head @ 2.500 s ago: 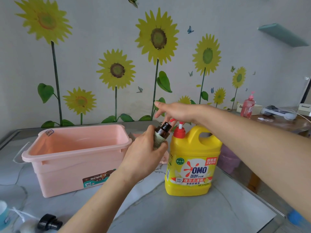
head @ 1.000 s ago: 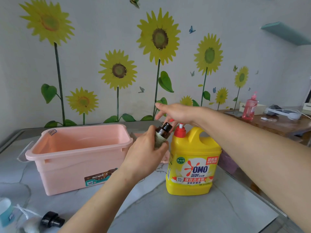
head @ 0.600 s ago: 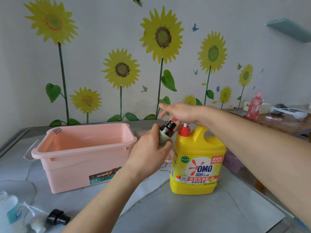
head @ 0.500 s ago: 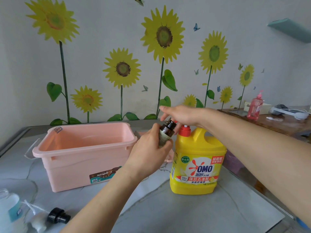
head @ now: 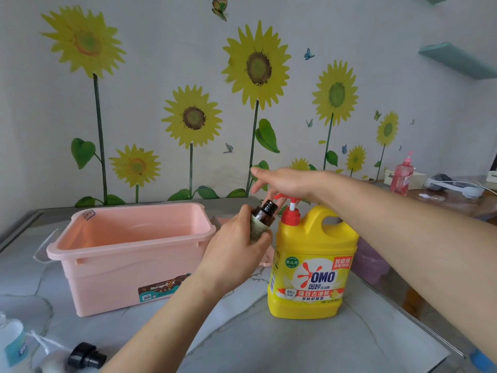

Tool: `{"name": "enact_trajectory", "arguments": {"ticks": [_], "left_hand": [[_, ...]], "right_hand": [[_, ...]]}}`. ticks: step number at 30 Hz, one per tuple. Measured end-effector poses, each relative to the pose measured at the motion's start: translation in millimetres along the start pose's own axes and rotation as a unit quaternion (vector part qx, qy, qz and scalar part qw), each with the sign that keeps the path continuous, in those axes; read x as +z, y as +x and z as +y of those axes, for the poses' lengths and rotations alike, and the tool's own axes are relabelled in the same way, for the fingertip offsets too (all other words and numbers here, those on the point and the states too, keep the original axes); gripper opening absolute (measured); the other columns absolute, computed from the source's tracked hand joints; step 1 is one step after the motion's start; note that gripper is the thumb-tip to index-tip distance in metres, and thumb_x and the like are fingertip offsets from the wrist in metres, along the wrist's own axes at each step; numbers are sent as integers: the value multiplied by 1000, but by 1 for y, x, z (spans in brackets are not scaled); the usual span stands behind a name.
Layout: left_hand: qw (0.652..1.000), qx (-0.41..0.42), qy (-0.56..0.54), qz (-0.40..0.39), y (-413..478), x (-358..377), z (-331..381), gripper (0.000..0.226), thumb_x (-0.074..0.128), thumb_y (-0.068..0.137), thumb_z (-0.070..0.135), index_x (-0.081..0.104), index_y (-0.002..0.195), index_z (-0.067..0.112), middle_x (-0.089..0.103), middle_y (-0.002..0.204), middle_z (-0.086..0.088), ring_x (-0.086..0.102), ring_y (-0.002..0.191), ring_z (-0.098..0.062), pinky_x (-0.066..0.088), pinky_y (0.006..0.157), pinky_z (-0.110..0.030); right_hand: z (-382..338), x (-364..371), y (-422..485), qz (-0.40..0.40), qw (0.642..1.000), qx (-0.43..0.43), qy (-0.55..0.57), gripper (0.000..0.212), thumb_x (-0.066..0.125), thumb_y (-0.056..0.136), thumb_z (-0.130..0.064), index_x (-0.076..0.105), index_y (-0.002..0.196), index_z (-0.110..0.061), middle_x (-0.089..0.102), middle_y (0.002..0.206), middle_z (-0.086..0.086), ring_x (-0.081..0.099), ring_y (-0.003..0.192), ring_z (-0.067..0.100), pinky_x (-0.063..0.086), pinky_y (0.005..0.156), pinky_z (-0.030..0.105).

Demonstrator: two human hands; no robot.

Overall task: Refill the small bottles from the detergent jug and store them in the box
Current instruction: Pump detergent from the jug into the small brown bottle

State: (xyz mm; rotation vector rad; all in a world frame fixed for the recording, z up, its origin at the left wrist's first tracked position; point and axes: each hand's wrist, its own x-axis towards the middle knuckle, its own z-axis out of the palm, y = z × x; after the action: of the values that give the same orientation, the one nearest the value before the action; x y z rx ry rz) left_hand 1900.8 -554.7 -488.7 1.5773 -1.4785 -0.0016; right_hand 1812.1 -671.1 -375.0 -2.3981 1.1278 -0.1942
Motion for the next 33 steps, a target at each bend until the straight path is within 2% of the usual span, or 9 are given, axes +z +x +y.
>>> {"name": "enact_trajectory", "arguments": {"ticks": [2,6,9,13,16,22,28,30,33], "left_hand": [[1000,4,-2,-1,1,1,0,21,57,93,37,42,91,22,58,80,5,54,71,-17,44,63,-41],[1000,-2,-2,4,2,1,-2,20,56,93,37,41,91,24,57,80,6,53,70,-18,43,61,-40],[1000,-5,-2,4,0,1,-3,21,56,93,38,41,90,24,56,79,7,53,69,-16,42,60,-39],[1000,4,2,6,1,1,0,21,57,93,38,41,90,24,57,79,6,53,69,-14,41,59,-38],[1000,1,0,3,2,0,-1,20,57,93,37,42,91,23,57,78,6,53,68,-15,41,59,-38],[1000,1,-2,-1,0,1,1,22,57,93,38,42,91,22,58,79,5,54,71,-19,44,63,-42],[1000,2,2,2,1,0,-1,20,56,93,37,40,89,26,57,77,7,52,67,-13,37,55,-35],[1000,-2,-3,2,0,0,0,20,57,93,37,41,90,25,57,79,6,53,68,-13,39,57,-37],[1000,3,-2,1,0,0,1,21,56,93,37,41,90,23,57,80,5,54,70,-14,42,60,-38]], "right_hand": [[1,1,1,12,1000,-5,-2,66,18,100,-66,58,132,-25,64,122,12,72,90,24,41,86,42],[3,10,1,16,999,-3,-33,65,19,101,-64,59,131,-22,70,105,12,63,86,18,36,90,37],[2,5,-1,-9,1000,1,-16,69,16,100,-67,57,135,-24,69,115,12,66,98,25,40,97,44],[4,1,1,8,1000,-11,7,69,16,98,-69,57,134,-26,64,124,13,71,95,24,36,93,46],[3,9,2,13,1000,-6,-26,67,18,100,-66,58,134,-23,66,115,14,64,91,21,36,99,41],[1,0,0,-2,1000,-1,-20,68,16,98,-68,56,135,-28,65,121,11,70,96,25,45,89,44],[4,11,0,8,999,-6,-37,65,18,101,-64,60,130,-23,69,106,11,63,94,22,36,94,40],[2,6,-2,-3,999,-4,-36,67,16,100,-66,58,132,-25,66,111,10,66,100,25,41,94,43],[2,1,0,4,1000,-21,-8,67,17,99,-67,58,133,-26,63,122,11,70,95,24,43,92,45]]}}
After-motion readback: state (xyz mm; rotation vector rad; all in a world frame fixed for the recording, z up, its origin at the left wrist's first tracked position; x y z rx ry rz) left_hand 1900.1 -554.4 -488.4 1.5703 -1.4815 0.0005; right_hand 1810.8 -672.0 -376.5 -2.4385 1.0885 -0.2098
